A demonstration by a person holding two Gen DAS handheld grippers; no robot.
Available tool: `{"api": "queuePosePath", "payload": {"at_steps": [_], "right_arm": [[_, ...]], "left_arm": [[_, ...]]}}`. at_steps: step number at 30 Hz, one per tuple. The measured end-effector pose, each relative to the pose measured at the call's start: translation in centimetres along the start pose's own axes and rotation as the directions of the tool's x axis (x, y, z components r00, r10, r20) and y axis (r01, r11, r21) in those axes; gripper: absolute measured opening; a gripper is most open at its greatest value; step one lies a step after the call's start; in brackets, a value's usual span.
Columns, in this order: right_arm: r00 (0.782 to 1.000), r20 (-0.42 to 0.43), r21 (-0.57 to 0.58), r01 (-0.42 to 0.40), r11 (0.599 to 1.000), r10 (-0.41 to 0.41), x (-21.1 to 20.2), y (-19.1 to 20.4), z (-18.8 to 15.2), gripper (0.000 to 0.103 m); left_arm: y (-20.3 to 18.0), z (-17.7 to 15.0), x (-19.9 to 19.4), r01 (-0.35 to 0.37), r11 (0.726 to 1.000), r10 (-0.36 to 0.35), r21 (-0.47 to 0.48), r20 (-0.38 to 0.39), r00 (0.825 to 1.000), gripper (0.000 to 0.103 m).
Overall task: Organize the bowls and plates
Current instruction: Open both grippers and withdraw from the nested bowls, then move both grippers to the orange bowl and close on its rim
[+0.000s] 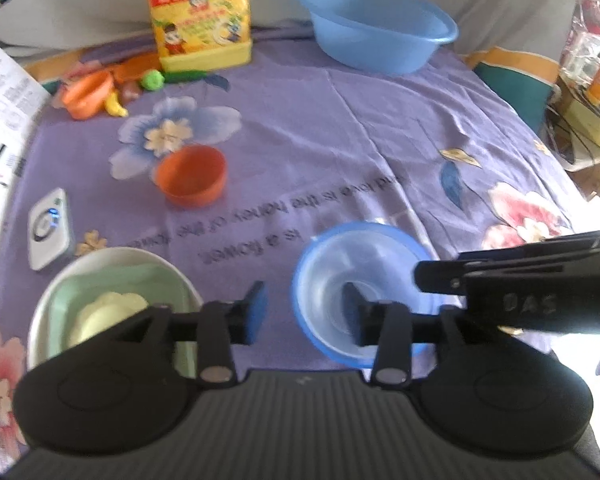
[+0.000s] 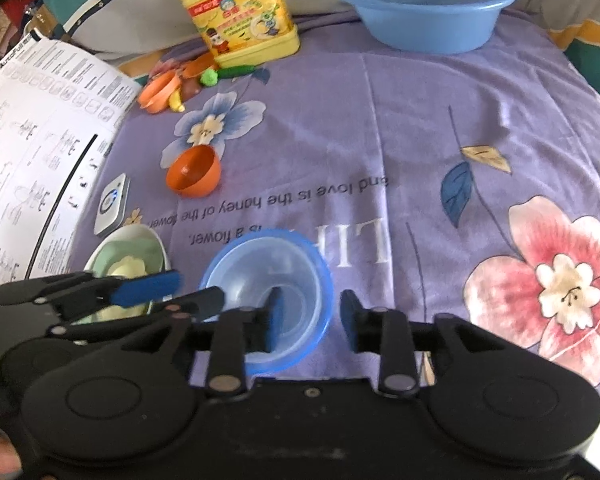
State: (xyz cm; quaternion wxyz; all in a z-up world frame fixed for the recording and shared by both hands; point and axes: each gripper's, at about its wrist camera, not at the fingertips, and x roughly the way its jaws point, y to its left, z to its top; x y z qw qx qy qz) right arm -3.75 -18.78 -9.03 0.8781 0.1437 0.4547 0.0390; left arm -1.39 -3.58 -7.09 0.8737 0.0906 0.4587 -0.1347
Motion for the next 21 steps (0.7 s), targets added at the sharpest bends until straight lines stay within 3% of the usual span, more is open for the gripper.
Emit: {"api": "queuePosePath", "payload": {"at_steps": [1, 3, 5, 6, 21], "right_arm": [[1.0, 0.007, 0.006, 0.011, 1.0, -0.011, -0.2, -0.2, 0.1, 0.05], [0.999, 0.033, 0.018, 0.03, 0.999, -0.031, -0.7, -0.8, 0.2, 0.07], [0.998, 0.055, 0.036, 0.039, 0.999, -0.041, -1.1, -1.5, 0.2, 0.095], [0.997, 0.061, 0.045, 0.043, 0.998, -0.046, -1.3, -1.8, 0.2, 0.097], [0.989, 0.102, 0.048, 0.101, 0.994, -0.105, -2.6, -2.2, 1.0, 0.103]], "left_arm": [[0.3, 0.0, -0.2, -0.016, 1.0, 0.016, -0.009, 0.009, 1.0, 0.058], [1.2, 0.0, -0.6, -0.043, 0.998, 0.044, -0.04, 0.026, 0.999, 0.083], [2.3, -0.1, -1.2, -0.041, 0.996, 0.044, -0.076, 0.043, 0.998, 0.098], [2.7, -0.2, -1.4, -0.038, 0.995, 0.042, -0.091, 0.048, 0.998, 0.103], [5.7, -0.4, -2.8, -0.022, 0.989, 0.034, -0.149, 0.078, 0.996, 0.103]]}}
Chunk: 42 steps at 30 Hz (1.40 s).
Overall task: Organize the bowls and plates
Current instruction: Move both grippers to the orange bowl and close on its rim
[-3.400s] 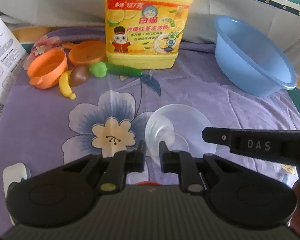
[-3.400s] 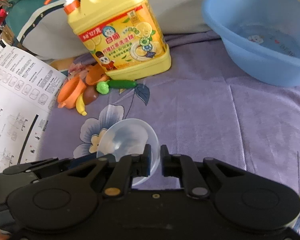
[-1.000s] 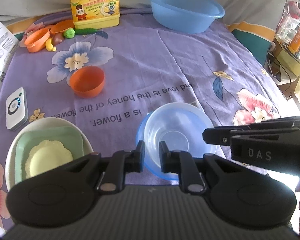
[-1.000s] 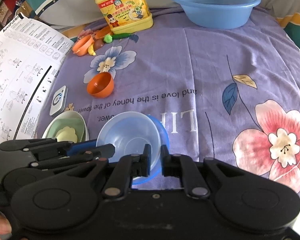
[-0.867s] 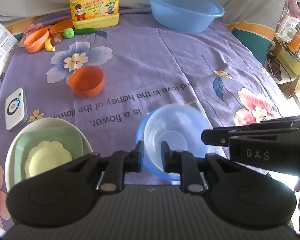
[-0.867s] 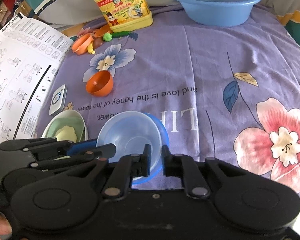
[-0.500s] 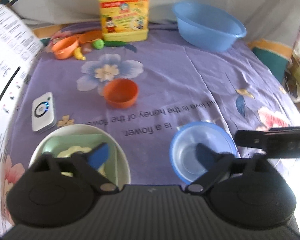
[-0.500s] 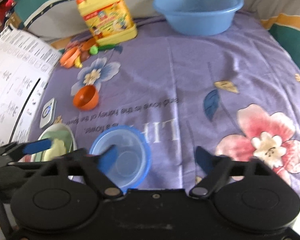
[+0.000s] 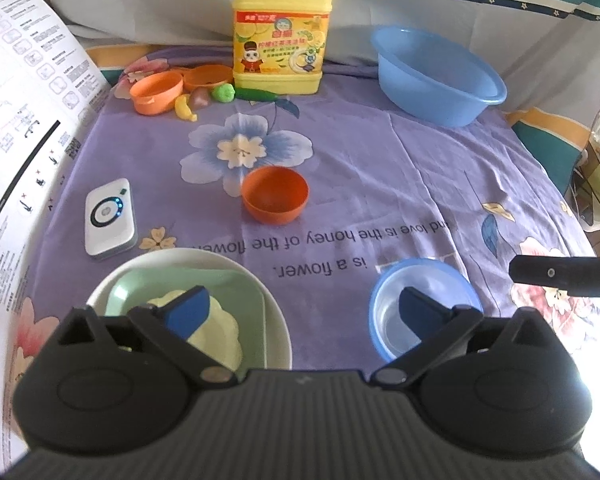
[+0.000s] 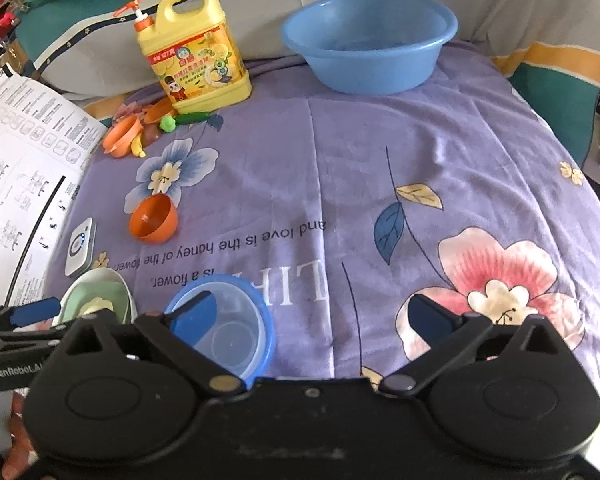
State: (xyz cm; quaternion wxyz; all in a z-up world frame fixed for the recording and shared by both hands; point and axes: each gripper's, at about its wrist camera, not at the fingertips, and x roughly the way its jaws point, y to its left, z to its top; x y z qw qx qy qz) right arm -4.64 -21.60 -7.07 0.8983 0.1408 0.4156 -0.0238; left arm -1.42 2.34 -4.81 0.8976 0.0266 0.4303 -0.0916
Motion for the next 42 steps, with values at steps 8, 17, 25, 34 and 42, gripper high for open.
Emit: {"api": "queuePosePath", "payload": {"at_steps": [8, 17, 25, 34, 42], "right_arm": [[1.0, 0.007, -0.034, -0.003, 0.999, 0.003, 0.5, 1.5, 1.4, 0.103], [1.0, 0.0, -0.085, -0.031, 0.996, 0.031, 2.5, 4.9, 3.7, 0.103], [0.995, 0.001, -0.087, -0.099, 0.991, 0.1, 5.3, 8.2, 6.8, 0.097], [0.986, -0.055, -0.078, -0.164, 0.983, 0.16, 10.1, 11.2, 9.7, 0.082], [0.965, -0.136, -0.024, -0.229, 0.973, 0.224, 14.5, 12.0, 10.1, 0.046]], "left_arm": [[1.3, 0.6, 0.2, -0.01, 1.0, 0.01, -0.013, 0.006, 1.0, 0.103], [3.8, 1.8, 1.4, -0.045, 0.999, 0.045, -0.031, 0.017, 0.999, 0.103], [6.1, 4.1, 3.9, -0.064, 0.994, 0.066, -0.085, 0.021, 0.998, 0.102], [6.5, 6.5, 7.5, -0.07, 0.994, 0.071, -0.086, 0.009, 0.997, 0.087], [6.7, 7.2, 10.5, -0.026, 0.994, 0.023, -0.102, -0.027, 0.999, 0.053]]}}
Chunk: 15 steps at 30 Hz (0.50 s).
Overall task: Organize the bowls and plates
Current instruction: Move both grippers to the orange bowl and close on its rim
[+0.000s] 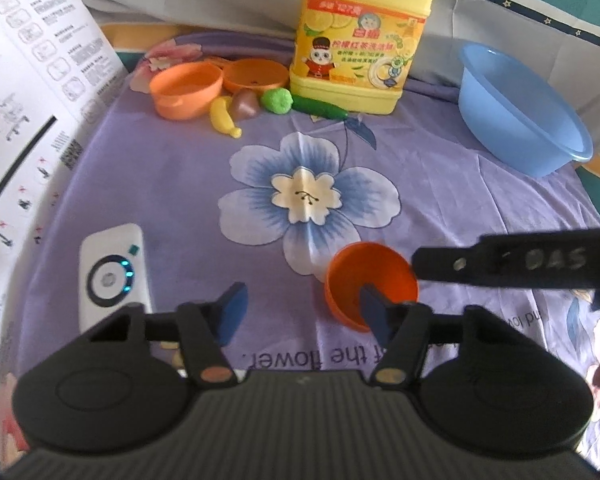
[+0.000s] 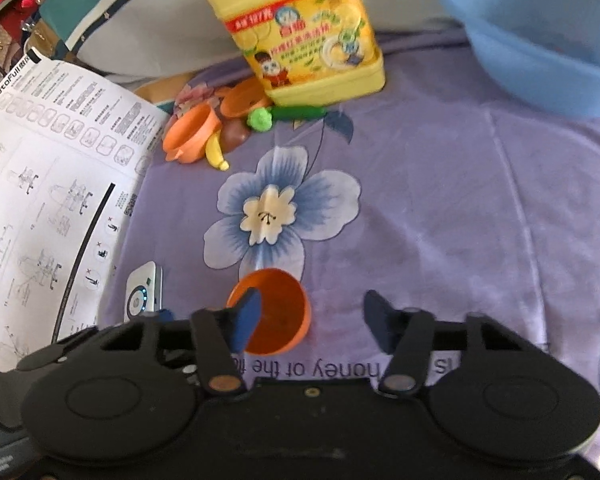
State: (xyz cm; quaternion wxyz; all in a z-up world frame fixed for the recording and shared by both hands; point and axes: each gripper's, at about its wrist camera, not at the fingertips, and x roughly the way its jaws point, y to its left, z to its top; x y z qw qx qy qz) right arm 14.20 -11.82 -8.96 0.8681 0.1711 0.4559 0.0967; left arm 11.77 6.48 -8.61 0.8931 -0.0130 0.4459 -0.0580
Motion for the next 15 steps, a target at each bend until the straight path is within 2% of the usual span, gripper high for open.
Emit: {"api": "queuePosePath", "payload": {"at_steps": [3, 4, 7, 8, 9, 10, 15], "right_arm": [[1.0, -0.018, -0.004, -0.013, 1.0, 0.012, 1.0, 0.0, -0.2, 0.033], [1.0, -0.02, -0.008, -0.014, 1.0, 0.014, 1.2, 0.0, -0.4, 0.026], [0.999, -0.025, -0.004, -0.024, 1.0, 0.024, 1.6, -0.2, -0.5, 0.015], [0.999, -0.028, -0.004, -0.025, 1.0, 0.024, 1.7, -0.3, -0.6, 0.01], [0.999, -0.029, -0.003, -0.026, 1.0, 0.026, 1.8, -0.3, -0.5, 0.009], [0.999, -0.03, -0.001, -0.029, 1.0, 0.029, 1.8, -0.4, -0.6, 0.009], [0.999, -0.024, 0.0, -0.026, 1.0, 0.026, 1.3, -0.5, -0.8, 0.009]], "left_arm": [[-0.2, 0.1, 0.9, 0.023, 1.0, -0.023, 0.0, -0.02, 1.0, 0.039], [-0.4, 0.1, 1.2, 0.028, 1.0, -0.028, 0.003, -0.026, 0.999, 0.037], [-0.7, 0.1, 1.8, 0.041, 0.999, -0.04, 0.015, -0.037, 0.999, 0.026], [-0.8, 0.1, 2.0, 0.047, 0.999, -0.046, 0.018, -0.04, 0.998, 0.018], [-1.0, 0.0, 2.1, 0.053, 0.998, -0.052, 0.019, -0.044, 0.998, 0.012], [-1.1, 0.0, 2.3, 0.06, 0.998, -0.059, 0.019, -0.049, 0.997, 0.011], [-1.5, -0.2, 2.0, 0.059, 0.998, -0.058, 0.036, -0.044, 0.997, 0.01]]}}
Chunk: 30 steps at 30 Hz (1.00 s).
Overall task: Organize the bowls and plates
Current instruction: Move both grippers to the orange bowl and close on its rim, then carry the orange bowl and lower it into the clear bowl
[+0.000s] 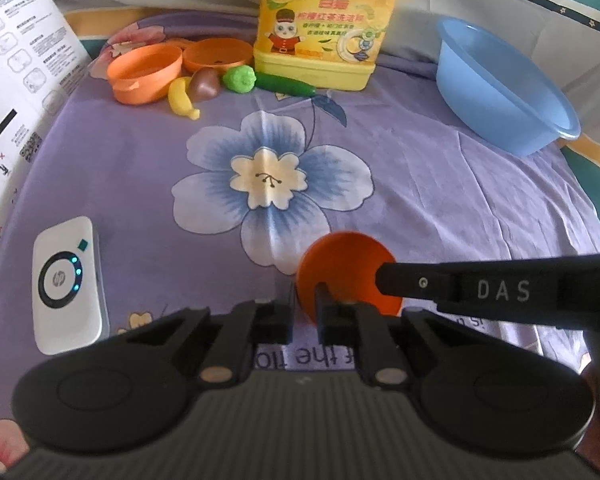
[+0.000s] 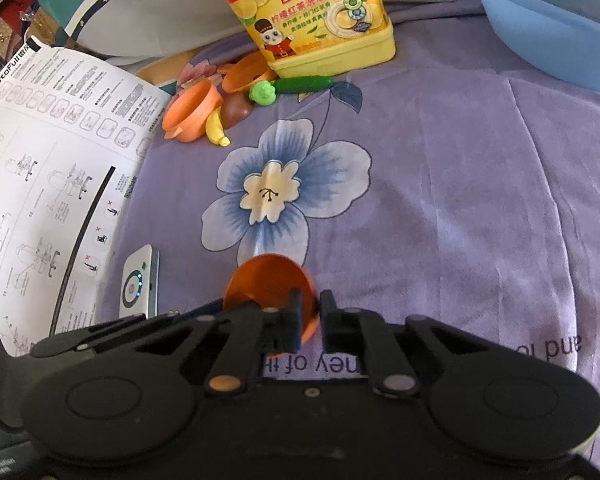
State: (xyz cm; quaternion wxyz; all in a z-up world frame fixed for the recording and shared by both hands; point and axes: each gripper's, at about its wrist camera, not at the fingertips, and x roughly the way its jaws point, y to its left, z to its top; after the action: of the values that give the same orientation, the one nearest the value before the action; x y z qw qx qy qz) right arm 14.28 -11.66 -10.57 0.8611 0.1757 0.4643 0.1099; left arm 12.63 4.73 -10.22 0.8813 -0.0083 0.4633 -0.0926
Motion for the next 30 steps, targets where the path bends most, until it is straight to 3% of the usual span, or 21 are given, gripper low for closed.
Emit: {"api": "queuePosePath", "payload": {"at_steps": [15, 30], "right_arm": [[0.998, 0.05, -0.025, 0.025, 0.999, -0.023, -4.6, 0.2, -1.6, 0.009], [0.995, 0.098, 0.002, 0.026, 1.0, -0.026, -11.5, -1.6, -6.4, 0.009]], "left_arm": [[-2.2, -1.1, -3.4, 0.024, 0.999, -0.024, 0.024, 0.03, 0.999, 0.01], [-6.4, -4.1, -8.5, 0.067, 0.995, -0.071, 0.078, 0.054, 0.996, 0.01]]}}
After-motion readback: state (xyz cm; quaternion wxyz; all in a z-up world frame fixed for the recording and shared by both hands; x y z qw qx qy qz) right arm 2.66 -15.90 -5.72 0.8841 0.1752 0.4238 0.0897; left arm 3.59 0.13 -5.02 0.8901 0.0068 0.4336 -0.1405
